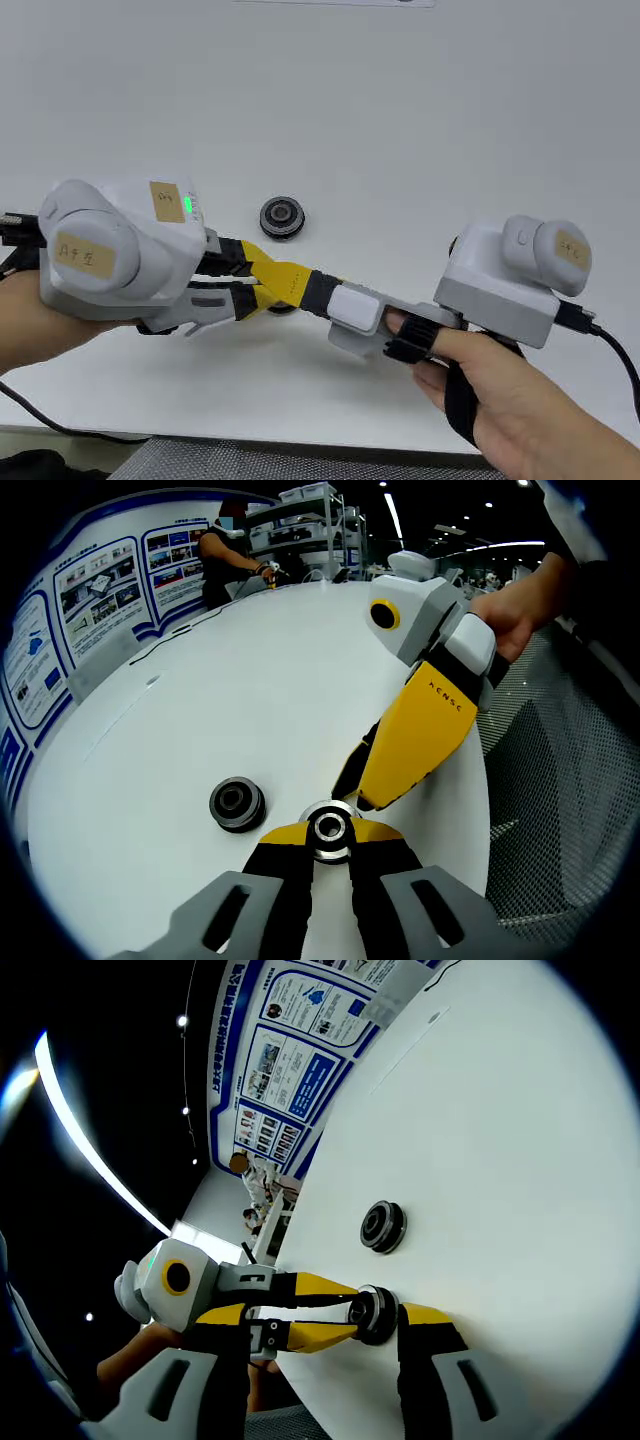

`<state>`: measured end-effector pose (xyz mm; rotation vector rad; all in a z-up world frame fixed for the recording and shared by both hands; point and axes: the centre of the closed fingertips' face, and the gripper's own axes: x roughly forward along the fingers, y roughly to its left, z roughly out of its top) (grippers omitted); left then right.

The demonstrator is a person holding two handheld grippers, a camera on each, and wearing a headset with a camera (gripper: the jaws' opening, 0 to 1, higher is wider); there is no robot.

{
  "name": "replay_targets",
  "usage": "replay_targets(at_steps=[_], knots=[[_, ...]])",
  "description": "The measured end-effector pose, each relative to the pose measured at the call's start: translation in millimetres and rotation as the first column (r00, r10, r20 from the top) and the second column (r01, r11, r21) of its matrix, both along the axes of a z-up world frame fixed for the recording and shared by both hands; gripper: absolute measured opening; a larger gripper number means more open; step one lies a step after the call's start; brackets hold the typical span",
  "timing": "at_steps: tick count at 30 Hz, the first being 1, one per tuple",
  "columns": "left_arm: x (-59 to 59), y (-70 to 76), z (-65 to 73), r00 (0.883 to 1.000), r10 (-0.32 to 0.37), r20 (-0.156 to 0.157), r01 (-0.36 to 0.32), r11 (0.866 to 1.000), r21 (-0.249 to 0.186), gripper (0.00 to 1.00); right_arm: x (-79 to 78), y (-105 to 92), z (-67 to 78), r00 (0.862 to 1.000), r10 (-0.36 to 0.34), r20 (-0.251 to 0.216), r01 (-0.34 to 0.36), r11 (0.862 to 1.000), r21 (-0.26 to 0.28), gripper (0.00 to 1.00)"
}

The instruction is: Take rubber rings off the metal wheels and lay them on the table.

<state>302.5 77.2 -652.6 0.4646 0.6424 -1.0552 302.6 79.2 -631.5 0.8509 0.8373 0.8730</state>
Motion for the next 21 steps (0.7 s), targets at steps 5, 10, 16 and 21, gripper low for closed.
replay_targets(at_steps=[5, 10, 16, 21], knots=[[-0.1, 0.1, -0.1, 1.0, 0.005, 0.0, -0.005, 1.0, -0.001, 0.13, -2.4, 3.0, -0.8, 1.0, 0.009, -0.003, -0.009, 1.0, 0.003, 0.6], [0.2, 0.6, -0.4, 1.0, 0.003, 0.0, -0.003, 1.0, 0.001, 0.13, -1.0, 2.8, 5.1, 1.0, -0.005, -0.012, 0.006, 1.0, 0.03, 0.6], [0.2, 1.1, -0.9, 1.0, 0.005, 0.001, -0.005, 1.0, 0.005, 0.13, -2.4, 3.5, 3.0, 1.0, 0.006, -0.011, -0.006, 1.0, 0.022, 0.6], [0.4, 1.4, -1.3, 1.0, 0.003, 0.0, -0.003, 1.0, 0.009, 0.13, -4.4, 2.6, 1.9, 1.0, 0.019, -0.02, -0.019, 1.0, 0.021, 0.58]])
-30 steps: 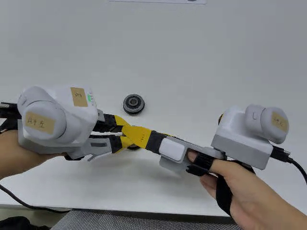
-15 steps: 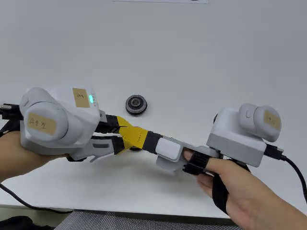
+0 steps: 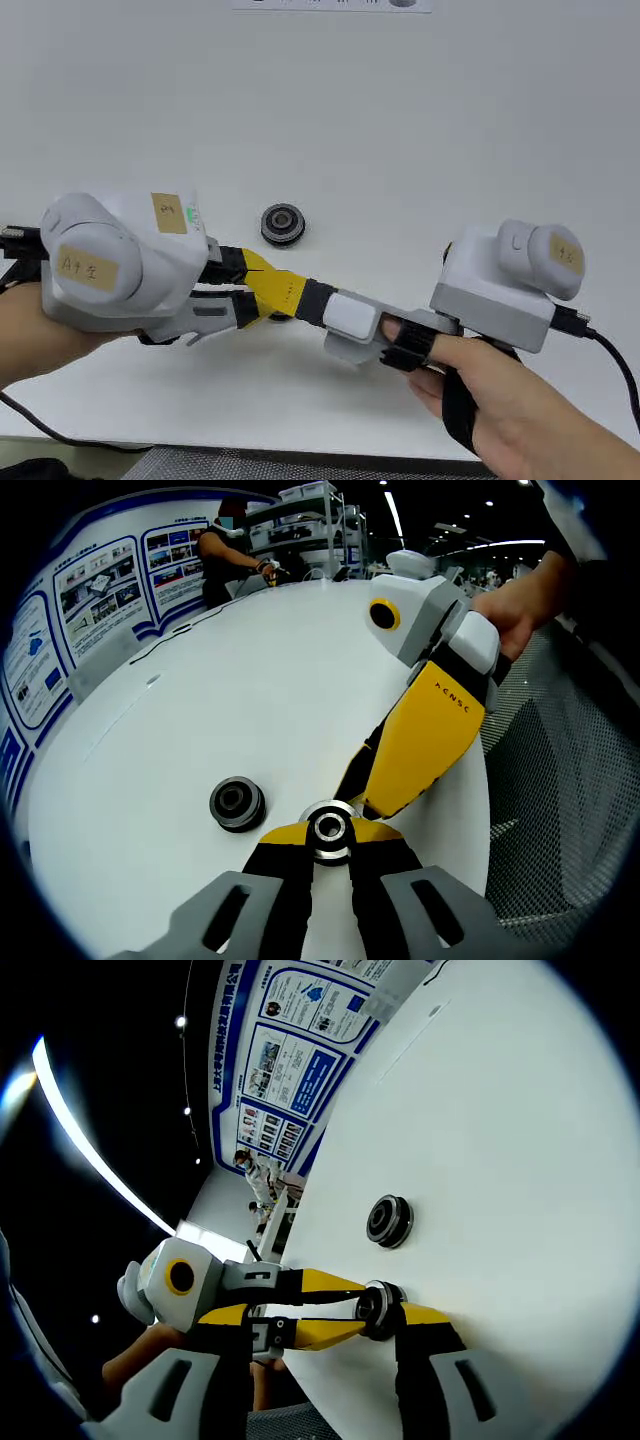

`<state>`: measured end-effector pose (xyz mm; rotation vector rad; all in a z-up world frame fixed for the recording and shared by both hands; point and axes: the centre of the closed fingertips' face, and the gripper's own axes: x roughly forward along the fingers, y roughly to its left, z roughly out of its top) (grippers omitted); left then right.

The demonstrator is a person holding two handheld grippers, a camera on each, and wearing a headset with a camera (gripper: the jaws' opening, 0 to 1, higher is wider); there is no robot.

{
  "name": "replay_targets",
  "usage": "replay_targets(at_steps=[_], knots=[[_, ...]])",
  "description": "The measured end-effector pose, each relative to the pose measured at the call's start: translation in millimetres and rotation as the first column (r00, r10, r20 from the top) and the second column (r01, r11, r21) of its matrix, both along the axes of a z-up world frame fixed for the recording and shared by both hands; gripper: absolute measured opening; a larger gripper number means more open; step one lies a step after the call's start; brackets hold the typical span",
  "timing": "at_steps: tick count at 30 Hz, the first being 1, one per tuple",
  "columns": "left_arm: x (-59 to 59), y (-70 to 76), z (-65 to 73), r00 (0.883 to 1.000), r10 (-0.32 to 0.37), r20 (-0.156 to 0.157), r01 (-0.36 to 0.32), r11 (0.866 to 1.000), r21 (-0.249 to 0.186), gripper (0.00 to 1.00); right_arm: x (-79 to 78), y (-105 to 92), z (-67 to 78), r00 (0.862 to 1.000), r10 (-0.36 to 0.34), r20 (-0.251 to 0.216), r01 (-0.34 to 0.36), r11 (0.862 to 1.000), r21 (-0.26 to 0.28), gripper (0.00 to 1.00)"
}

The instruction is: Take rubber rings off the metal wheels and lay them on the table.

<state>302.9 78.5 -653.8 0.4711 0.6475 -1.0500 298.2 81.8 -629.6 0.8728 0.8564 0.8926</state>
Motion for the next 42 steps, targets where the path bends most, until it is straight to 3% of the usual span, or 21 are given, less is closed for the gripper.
replay_targets(at_steps=[14, 19, 32, 42], knots=[[0.0, 0.1, 0.4, 1.0, 0.002, -0.001, -0.002, 1.0, -0.001, 0.13, -0.7, -6.6, 0.1, 1.0, 0.002, -0.028, -0.001, 0.999, 0.033, 0.51], [0.1, 0.1, 0.3, 1.0, 0.003, 0.0, -0.003, 1.0, -0.003, 0.13, -0.5, -6.6, -3.1, 1.0, 0.003, -0.028, -0.003, 1.0, 0.015, 0.47], [0.3, 0.0, 0.0, 1.0, 0.001, -0.003, -0.001, 1.0, -0.003, 0.13, 9.0, -17.5, -29.1, 0.995, -0.047, -0.085, 0.042, 0.998, -0.056, 0.12], [0.2, 0.0, 0.0, 1.0, -0.003, -0.001, 0.003, 1.0, -0.002, 0.13, 9.0, -19.2, -32.6, 0.995, -0.041, -0.09, 0.035, 0.997, -0.07, 0.03]])
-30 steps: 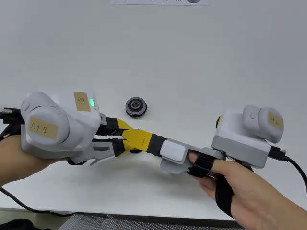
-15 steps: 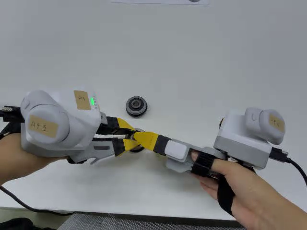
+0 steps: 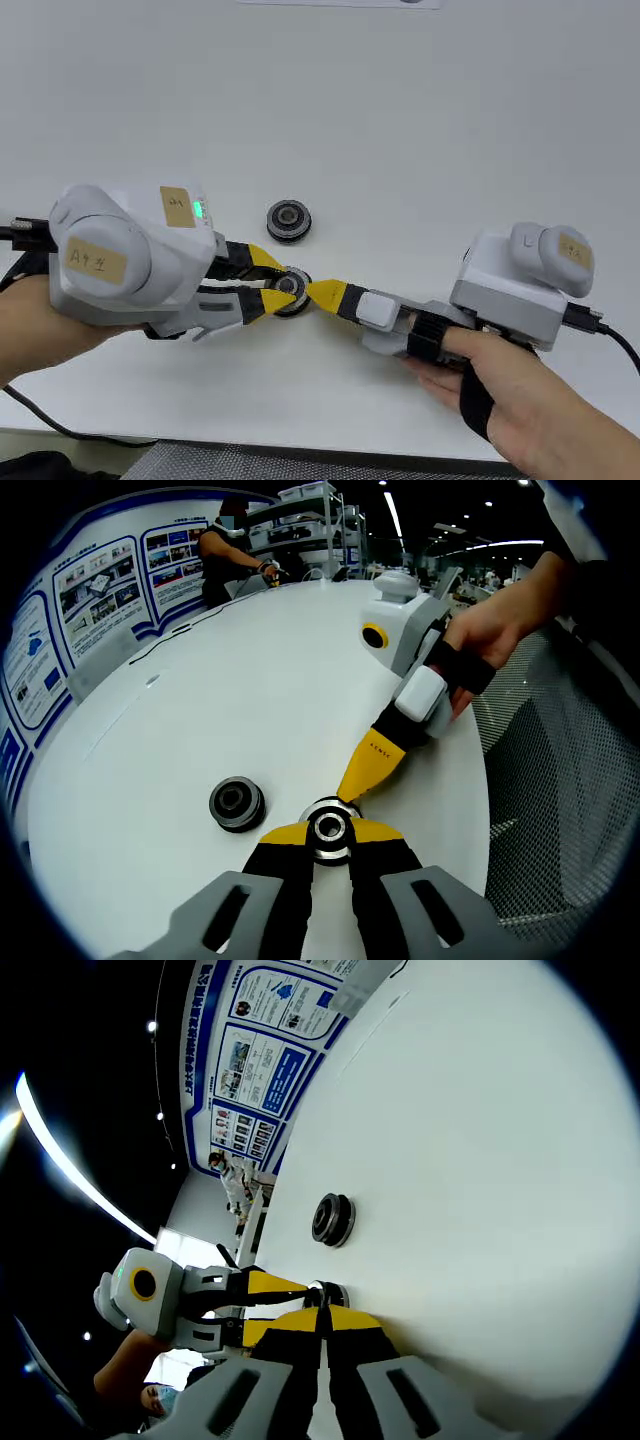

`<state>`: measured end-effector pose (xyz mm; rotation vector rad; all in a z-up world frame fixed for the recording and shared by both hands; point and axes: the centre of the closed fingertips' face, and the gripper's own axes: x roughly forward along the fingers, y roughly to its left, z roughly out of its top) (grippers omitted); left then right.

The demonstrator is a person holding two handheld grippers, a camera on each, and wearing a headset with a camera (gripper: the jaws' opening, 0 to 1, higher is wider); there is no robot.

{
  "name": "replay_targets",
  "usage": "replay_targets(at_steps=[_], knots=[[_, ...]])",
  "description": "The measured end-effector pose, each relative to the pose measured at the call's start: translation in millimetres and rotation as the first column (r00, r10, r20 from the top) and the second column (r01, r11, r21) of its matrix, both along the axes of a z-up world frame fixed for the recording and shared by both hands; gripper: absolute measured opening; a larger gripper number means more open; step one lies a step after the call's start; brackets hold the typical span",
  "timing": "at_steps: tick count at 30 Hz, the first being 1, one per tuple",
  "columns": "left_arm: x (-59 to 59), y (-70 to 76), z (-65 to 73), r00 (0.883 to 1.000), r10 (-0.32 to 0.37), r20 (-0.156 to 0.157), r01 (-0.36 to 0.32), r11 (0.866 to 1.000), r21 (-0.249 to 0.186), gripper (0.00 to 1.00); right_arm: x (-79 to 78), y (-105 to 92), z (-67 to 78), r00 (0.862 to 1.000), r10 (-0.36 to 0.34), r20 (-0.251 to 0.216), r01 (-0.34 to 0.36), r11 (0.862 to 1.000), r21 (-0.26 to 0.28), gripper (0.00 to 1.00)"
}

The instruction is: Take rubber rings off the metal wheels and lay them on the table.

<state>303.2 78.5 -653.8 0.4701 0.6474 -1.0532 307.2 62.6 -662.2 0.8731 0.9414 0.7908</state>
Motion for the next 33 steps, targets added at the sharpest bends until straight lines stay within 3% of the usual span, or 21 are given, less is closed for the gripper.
replay_targets(at_steps=[4, 11, 19, 31, 33], knots=[[-0.3, -0.3, 0.3, 1.0, 0.001, 0.0, -0.001, 1.0, -0.002, 0.13, 0.2, 0.5, 0.4, 1.0, 0.014, 0.016, -0.014, 1.0, -0.017, 0.03], [-0.4, -0.5, 0.6, 1.0, 0.007, -0.006, -0.007, 1.0, 0.002, 0.13, 0.1, 0.4, 1.0, 1.0, -0.007, -0.028, 0.007, 1.0, -0.018, 0.02], [-0.4, -0.2, 0.7, 1.0, 0.008, -0.007, -0.008, 1.0, 0.002, 0.13, -0.3, 3.0, 4.2, 1.0, 0.009, -0.013, -0.01, 0.999, -0.053, 0.01], [-0.4, 0.2, 0.5, 1.0, 0.005, -0.006, -0.005, 1.0, 0.004, 0.13, -0.7, 6.5, 5.8, 0.997, 0.052, 0.063, -0.043, 0.991, -0.125, 0.0], [-0.5, 0.3, 0.4, 1.0, 0.004, -0.006, -0.004, 1.0, 0.005, 0.13, -0.9, 6.3, 5.7, 0.997, 0.053, 0.054, -0.047, 0.992, -0.118, 0.0]])
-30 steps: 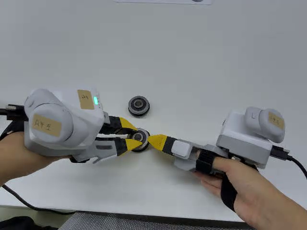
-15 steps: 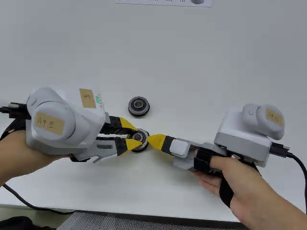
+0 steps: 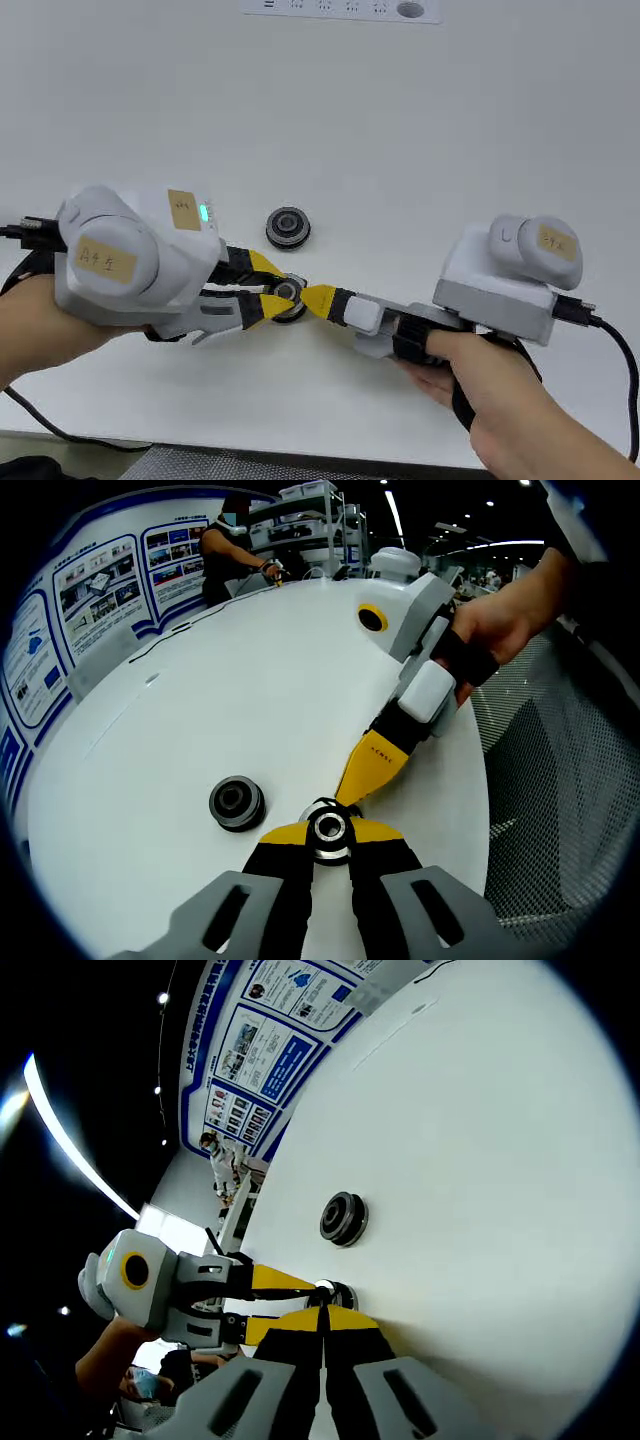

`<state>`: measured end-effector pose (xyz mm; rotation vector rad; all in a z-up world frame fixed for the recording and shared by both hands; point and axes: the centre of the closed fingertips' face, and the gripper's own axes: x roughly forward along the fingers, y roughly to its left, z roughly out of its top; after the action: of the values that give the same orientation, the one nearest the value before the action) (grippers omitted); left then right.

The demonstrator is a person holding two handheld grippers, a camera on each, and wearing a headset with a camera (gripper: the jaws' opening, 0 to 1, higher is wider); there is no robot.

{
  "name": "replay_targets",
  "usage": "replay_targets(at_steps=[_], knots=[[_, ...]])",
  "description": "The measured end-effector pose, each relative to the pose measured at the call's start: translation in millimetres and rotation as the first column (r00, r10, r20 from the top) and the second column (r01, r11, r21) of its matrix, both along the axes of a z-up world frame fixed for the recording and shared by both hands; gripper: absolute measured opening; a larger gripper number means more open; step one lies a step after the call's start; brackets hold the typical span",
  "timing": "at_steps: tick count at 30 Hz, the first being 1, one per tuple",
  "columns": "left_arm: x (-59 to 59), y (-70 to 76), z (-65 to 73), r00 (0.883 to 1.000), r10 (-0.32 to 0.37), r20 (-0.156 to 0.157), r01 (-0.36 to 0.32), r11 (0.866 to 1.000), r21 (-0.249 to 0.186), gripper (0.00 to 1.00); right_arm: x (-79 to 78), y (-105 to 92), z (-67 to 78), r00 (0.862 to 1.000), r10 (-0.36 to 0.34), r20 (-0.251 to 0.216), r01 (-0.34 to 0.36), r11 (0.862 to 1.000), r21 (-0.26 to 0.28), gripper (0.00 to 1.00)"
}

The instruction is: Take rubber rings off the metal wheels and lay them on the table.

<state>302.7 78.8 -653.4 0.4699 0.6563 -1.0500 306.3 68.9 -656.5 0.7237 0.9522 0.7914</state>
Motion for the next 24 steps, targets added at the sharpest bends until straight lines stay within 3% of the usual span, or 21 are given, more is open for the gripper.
replay_targets(at_steps=[14, 20, 22, 24], knots=[[-0.1, 0.2, -0.4, 1.0, -0.004, -0.001, 0.004, 1.0, 0.011, 0.13, -0.4, 3.2, 0.9, 1.0, 0.008, 0.008, -0.008, 1.0, -0.006, 0.0], [0.0, 0.4, -0.3, 1.0, 0.0, -0.002, 0.0, 1.0, 0.004, 0.13, -0.4, 9.9, 6.6, 1.0, 0.01, 0.008, -0.01, 1.0, 0.016, 0.0], [0.0, 0.4, -0.3, 1.0, 0.001, -0.002, 0.0, 1.0, 0.004, 0.13, -0.9, 10.8, 5.4, 0.999, 0.032, 0.022, -0.032, 0.999, -0.005, 0.0], [0.0, 0.5, -0.3, 1.0, 0.001, -0.002, -0.001, 1.0, 0.004, 0.13, -0.8, 12.3, 9.7, 1.0, 0.022, 0.013, -0.022, 0.999, 0.034, 0.0]])
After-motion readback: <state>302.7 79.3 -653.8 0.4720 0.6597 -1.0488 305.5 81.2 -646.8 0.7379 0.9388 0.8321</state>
